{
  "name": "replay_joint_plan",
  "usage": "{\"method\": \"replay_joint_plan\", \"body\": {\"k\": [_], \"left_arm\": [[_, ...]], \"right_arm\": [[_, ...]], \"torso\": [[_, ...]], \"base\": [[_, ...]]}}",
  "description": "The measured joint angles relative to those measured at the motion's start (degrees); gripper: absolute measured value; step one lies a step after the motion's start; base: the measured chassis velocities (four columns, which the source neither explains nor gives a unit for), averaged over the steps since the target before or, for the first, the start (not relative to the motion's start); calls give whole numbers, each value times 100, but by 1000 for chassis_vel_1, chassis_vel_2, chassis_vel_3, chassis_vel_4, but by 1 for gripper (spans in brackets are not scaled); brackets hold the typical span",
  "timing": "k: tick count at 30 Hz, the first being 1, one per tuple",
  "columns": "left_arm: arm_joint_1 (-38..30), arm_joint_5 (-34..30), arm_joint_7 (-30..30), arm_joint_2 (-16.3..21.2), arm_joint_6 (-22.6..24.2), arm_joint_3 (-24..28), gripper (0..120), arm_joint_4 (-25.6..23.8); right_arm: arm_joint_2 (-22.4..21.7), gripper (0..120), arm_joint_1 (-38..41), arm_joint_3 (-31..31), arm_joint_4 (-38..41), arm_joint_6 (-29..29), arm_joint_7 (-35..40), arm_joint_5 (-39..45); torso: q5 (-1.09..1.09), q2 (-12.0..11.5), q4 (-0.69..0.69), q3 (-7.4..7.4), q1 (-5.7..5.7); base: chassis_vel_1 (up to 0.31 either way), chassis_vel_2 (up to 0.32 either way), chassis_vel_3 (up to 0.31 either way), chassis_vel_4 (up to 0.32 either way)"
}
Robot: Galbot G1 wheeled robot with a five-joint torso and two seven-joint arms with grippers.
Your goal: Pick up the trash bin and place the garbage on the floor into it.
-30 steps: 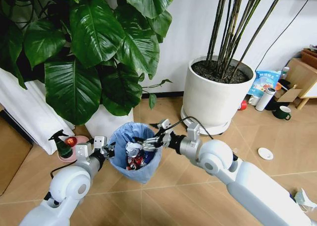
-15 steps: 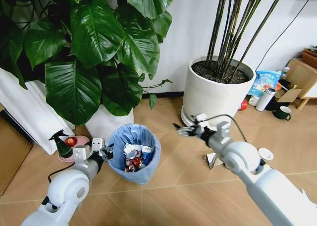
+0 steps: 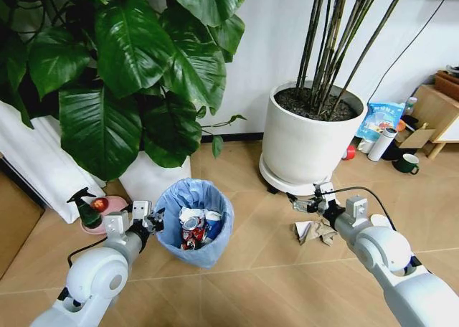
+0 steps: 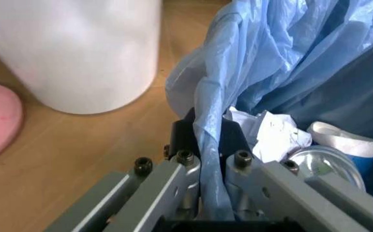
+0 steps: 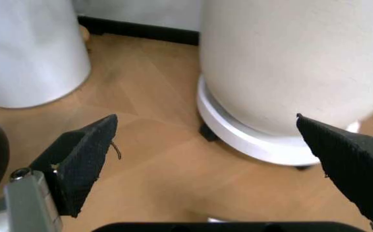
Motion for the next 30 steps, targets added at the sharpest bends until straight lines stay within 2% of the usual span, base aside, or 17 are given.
{"method": "replay_joint_plan", "body": {"k": [8, 11, 13, 16, 18, 20, 21, 24, 27, 29, 30], "left_arm": [[23, 11, 3, -23, -3, 1, 0, -29], [40, 17, 7, -32, -4, 0, 0, -46], [52, 25, 10, -43, -5, -1, 0, -48], [57, 35, 13, -58, -6, -3, 0, -49], [58, 42, 17, -72, -10, -3, 0, -48], [55, 45, 19, -73, -17, -1, 0, -49], [50, 45, 21, -73, -21, 1, 0, -44], [42, 46, 22, -73, -23, 3, 0, -34], [34, 47, 23, -77, -26, 10, 0, -21], [27, 49, 26, -83, -30, 13, 0, -9], [27, 50, 26, -84, -31, 13, 0, -5]], "right_arm": [[14, 100, -79, 52, -32, 43, -36, -57], [21, 100, -93, 59, -73, 64, -57, -93], [30, 100, -94, 65, -108, 80, -74, -117], [37, 100, -105, 65, -131, 96, -82, -133], [46, 100, -117, 66, -151, 114, -84, -145], [53, 100, -123, 65, -176, 120, -87, -154], [55, 100, -125, 66, -192, 130, -90, -161], [62, 100, -129, 66, -219, 142, -99, -172], [69, 100, -137, 66, -244, 156, -112, -187], [77, 100, -141, 51, -275, 168, -138, -207], [81, 100, -139, 45, -284, 170, -147, -212]], "torso": [[-2, 0, 0, 0, 0], [5, 0, -1, 0, 0], [-3, 0, 0, 0, 0], [5, 0, 0, 0, 0], [-3, 0, 0, 0, 0], [3, 0, 0, 0, 0], [-4, 0, 0, 0, 0], [7, 0, 0, 0, 0], [-6, 0, 0, 1, 0], [6, 1, -1, 0, 0], [4, 0, 0, 0, 0]], "base": [[-172, -183, 178, 173], [-186, -185, 208, 193], [-183, -186, 176, 190], [-180, -205, 201, 199], [-200, -192, 198, 184], [-208, -196, 201, 191], [-209, -224, 207, 204], [-197, -200, 218, 223], [-220, -226, 224, 209], [-217, -218, 202, 208], [-229, -212, 207, 212]]}}
